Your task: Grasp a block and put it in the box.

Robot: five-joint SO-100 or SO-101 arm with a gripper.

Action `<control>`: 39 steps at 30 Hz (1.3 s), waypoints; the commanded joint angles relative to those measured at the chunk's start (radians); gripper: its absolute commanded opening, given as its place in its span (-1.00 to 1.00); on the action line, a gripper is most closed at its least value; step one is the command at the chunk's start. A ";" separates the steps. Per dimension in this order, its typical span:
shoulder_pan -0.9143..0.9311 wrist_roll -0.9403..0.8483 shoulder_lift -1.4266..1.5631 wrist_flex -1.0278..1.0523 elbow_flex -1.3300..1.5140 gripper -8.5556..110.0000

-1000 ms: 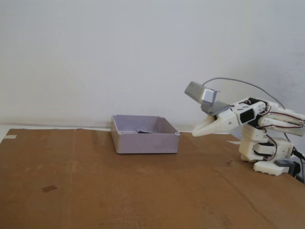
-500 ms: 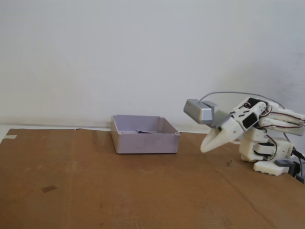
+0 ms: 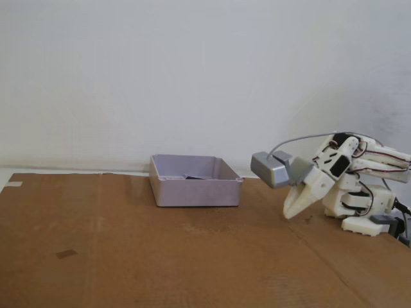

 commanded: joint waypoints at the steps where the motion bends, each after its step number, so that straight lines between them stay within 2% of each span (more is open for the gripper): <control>1: -0.006 0.008 0.040 0.041 0.044 -0.86; 21: -0.002 0.008 0.040 0.325 0.044 -0.86; 39: 0.003 0.000 0.038 0.331 0.044 -0.86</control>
